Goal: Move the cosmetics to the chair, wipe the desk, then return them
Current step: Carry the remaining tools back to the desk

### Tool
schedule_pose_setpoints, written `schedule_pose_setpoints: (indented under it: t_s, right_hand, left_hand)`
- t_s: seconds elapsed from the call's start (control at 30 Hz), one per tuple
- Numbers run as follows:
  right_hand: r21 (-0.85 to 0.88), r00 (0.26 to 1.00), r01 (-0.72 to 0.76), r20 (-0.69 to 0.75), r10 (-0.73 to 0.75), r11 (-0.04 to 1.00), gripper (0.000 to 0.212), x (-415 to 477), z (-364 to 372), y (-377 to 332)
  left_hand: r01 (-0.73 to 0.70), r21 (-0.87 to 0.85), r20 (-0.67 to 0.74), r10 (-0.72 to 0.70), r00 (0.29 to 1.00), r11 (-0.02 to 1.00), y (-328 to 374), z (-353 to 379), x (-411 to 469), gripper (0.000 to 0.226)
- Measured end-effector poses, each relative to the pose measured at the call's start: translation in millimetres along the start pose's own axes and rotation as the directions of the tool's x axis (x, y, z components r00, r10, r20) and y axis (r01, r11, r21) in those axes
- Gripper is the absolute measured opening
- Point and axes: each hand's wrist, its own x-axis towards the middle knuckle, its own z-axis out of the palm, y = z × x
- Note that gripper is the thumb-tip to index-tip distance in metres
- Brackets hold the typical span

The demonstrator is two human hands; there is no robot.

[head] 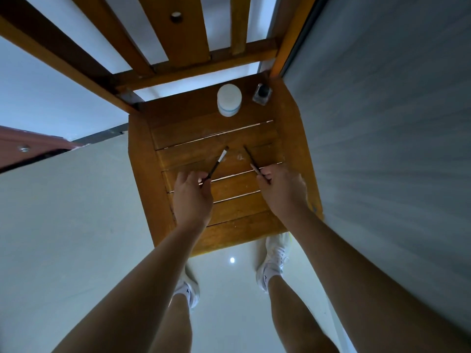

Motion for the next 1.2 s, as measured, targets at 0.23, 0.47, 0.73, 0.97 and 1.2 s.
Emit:
schedule_pose_setpoints:
  t_s: [0.23, 0.47, 0.73, 0.97, 1.2]
  right_hand:
    - [0.121, 0.999, -0.027, -0.024, 0.030, 0.992, 0.023, -14.6, 14.3, 7.1]
    - [0.373, 0.987, -0.033, -0.134, 0.089, 0.927, 0.008, -72.0, -34.9, -37.9]
    - [0.748, 0.997, 0.066, -0.025, -0.072, 0.660, 0.007, -167.2, -250.3, -212.3]
    - [0.737, 0.896, 0.323, -0.035, -0.443, 0.594, 0.007, -234.3, -338.6, -332.8]
    - [0.732, 0.699, 0.280, 0.288, -0.655, 0.621, 0.014, -288.6, -282.7, -414.5]
  left_hand:
    - [0.004, -0.095, -0.021, -0.006, 1.000, 0.995, -12.8, -6.7, -14.5, 0.016]
    - [0.009, -0.338, -0.062, -0.032, 0.998, 0.941, 16.4, -88.4, -49.4, 0.007]
    - [-0.059, -0.475, -0.131, -0.005, 0.991, 0.878, 133.7, -345.7, -105.0, 0.012]
    - [-0.229, -0.483, -0.431, -0.001, 0.903, 0.845, 130.7, -522.2, -178.9, 0.010]
    - [-0.036, -0.567, -0.634, -0.409, 0.657, 0.823, 49.5, -546.5, -302.9, 0.007]
